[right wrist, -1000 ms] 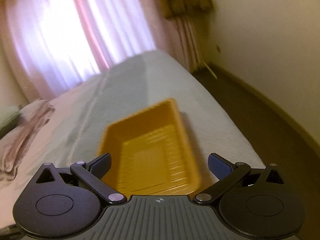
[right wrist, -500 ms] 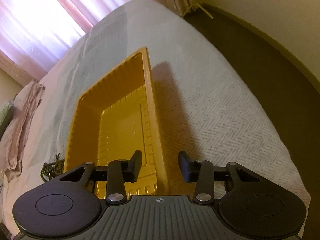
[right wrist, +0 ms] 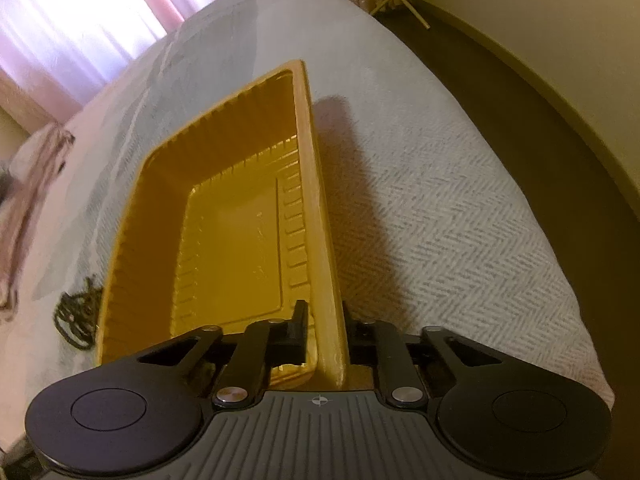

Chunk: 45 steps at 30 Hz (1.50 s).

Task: Organize jewelry
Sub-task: 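Grasp the rim of the yellow tray with the right gripper, then grasp the black watch from the jewelry pile with the left gripper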

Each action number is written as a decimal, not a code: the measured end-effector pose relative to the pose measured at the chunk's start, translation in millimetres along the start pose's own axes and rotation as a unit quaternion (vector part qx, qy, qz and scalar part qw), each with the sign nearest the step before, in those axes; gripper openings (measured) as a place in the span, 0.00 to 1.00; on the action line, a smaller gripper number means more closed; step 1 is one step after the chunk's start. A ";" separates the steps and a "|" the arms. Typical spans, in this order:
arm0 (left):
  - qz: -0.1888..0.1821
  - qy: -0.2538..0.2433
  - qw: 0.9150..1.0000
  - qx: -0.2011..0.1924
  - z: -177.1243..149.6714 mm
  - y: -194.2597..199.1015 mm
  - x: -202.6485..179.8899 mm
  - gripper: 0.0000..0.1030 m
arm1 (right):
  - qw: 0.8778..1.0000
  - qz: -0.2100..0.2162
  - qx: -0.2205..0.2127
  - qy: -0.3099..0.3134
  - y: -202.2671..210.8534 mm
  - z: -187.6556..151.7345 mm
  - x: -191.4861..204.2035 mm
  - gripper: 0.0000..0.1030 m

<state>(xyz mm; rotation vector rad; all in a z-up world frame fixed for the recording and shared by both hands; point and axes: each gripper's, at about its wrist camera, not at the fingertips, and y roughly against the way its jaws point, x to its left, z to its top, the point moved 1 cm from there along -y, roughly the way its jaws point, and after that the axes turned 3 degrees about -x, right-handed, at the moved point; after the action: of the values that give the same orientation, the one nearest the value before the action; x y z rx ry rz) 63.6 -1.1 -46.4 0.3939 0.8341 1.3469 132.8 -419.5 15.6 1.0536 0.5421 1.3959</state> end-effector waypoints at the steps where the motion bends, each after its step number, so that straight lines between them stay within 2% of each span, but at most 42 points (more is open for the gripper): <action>1: 0.001 0.000 1.000 0.000 -0.4 0.2 0.6 0.98 | 1.000 -0.004 0.000 0.005 -0.8 -0.1 2.8 0.07; 6: 0.003 0.000 1.000 0.000 0.0 -0.3 3.4 0.98 | 0.998 -0.036 -0.026 0.038 10.6 -2.3 14.3 0.04; 10: 0.004 -0.006 1.000 -0.007 3.8 -2.4 3.6 0.97 | 0.990 -0.077 -0.065 0.096 24.4 -6.4 33.6 0.03; 14: -0.002 -0.027 1.000 -0.015 10.0 -6.8 1.2 0.97 | 0.971 -0.119 -0.113 0.174 30.8 -24.4 61.5 0.03; 19: -0.016 -0.051 0.998 -0.017 19.0 -16.8 1.1 0.94 | 0.937 -0.164 -0.170 0.258 31.3 -50.7 89.9 0.04; 22: -0.025 -0.060 0.998 -0.019 27.2 -22.4 5.1 0.90 | 0.921 -0.182 -0.186 0.291 27.1 -61.6 103.2 0.04; 25: -0.030 -0.081 0.996 -0.018 37.5 -28.2 10.6 0.85 | 0.911 -0.194 -0.193 0.310 24.6 -67.5 110.8 0.04; 29: -0.034 -0.105 0.994 -0.020 51.1 -35.7 19.1 0.77 | 0.902 -0.208 -0.195 0.323 18.4 -69.5 123.7 0.04; 32: -0.042 -0.094 0.995 -0.015 62.1 -44.2 25.1 0.67 | 0.900 -0.211 -0.195 0.328 17.5 -70.1 127.8 0.04; 37: -0.047 -0.047 0.998 -0.012 77.2 -61.3 29.5 0.39 | 0.900 -0.213 -0.194 0.329 19.1 -66.3 127.7 0.04; 45: -0.042 0.016 0.999 0.011 87.4 -87.4 32.1 0.33 | 0.900 -0.210 -0.194 0.330 16.6 -64.8 128.0 0.04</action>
<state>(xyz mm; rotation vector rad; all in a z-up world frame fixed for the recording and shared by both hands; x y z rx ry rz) 187.2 28.7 -58.4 0.3507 0.8834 1.2713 90.2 -282.5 32.8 0.0976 0.8763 1.3706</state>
